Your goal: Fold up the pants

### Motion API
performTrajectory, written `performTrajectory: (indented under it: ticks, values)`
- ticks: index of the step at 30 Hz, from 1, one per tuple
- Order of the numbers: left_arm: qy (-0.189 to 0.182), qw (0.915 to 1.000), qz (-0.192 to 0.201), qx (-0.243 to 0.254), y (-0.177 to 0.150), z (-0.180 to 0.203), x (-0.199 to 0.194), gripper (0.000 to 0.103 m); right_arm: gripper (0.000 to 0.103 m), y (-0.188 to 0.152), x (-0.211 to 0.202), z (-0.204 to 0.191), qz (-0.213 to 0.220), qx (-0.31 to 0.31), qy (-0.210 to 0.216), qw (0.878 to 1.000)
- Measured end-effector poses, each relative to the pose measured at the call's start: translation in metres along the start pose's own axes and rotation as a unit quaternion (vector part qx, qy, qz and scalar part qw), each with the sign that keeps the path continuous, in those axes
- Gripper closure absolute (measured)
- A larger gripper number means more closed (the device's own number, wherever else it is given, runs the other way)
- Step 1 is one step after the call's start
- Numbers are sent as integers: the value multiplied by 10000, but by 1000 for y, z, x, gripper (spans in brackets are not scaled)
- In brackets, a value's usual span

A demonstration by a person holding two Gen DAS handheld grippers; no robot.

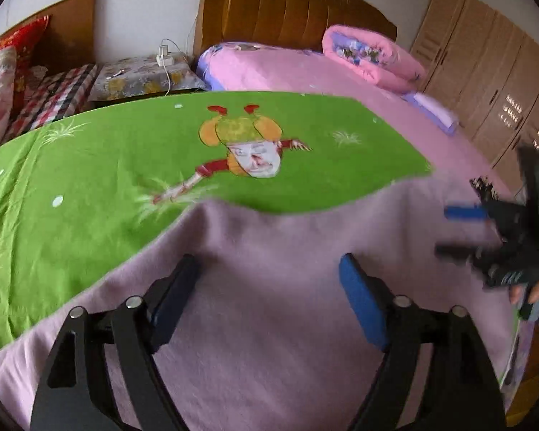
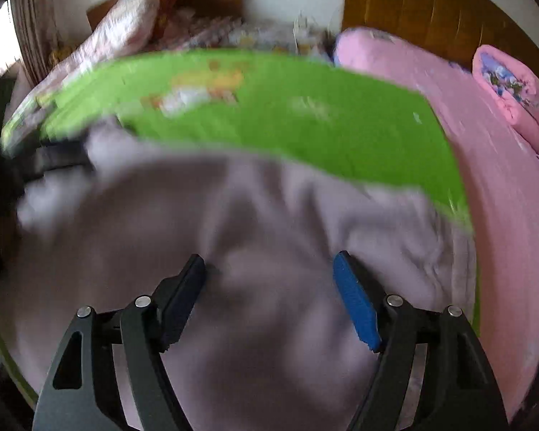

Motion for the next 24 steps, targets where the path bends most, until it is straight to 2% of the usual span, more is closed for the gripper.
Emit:
performTrajectory:
  ticks: [2, 6, 12, 15, 17, 18, 19, 20, 21, 22, 23, 24]
  values:
    - [7, 10000, -28, 32, 1, -1, 2, 22, 33, -11, -7, 5, 61, -35, 64, 10000]
    - [387, 9985, -162, 353, -3, 15, 9, 20, 33, -19, -12, 9, 260, 45, 43, 9996]
    - [283, 9991, -129, 299, -2, 13, 12, 17, 32, -19, -12, 10, 364, 172, 107, 9991]
    - [116, 9999, 79, 32, -2, 6, 1, 20, 30, -12, -6, 4, 298, 165, 98, 9994]
    - [206, 9981, 499, -280, -5, -2, -39, 21, 29, -7, -7, -1, 72, 182, -149, 9997]
    - [105, 9959, 819, -366, -9, -6, -66, 21, 24, 0, -13, -8, -14, 252, -506, 9984]
    - [63, 9930, 1093, -445, -15, -12, -92, 18, 22, 6, -19, -15, 59, 290, -702, 9971]
    - [102, 9886, 1396, -547, -26, -21, -121, 10, 22, 14, -29, -26, 237, 288, -820, 9959]
    - [233, 9831, 1690, -660, -39, -33, -150, 5, 22, 26, -43, -48, 519, 183, -638, 9964]
    - [513, 9752, 1987, -827, -61, -52, -185, 1, 22, 36, -54, -69, 748, 63, -344, 9966]
    - [775, 9698, 2085, -998, -78, -70, -207, 1, 21, 51, -65, -104, 1029, -138, 150, 9945]
    - [1089, 9631, 2114, -1262, -100, -92, -228, 2, 20, 60, -69, -131, 1130, -333, 516, 9917]
Point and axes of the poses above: each gripper's, at about its wrist camera, not at the fingertips, and x roughly the way its jaws point, z to its right, y to its top, the point moved 4 cm from there along x, roughly the way its jaws point, and after that the axes turned 6 degrees about x, right-handed, at the moved point
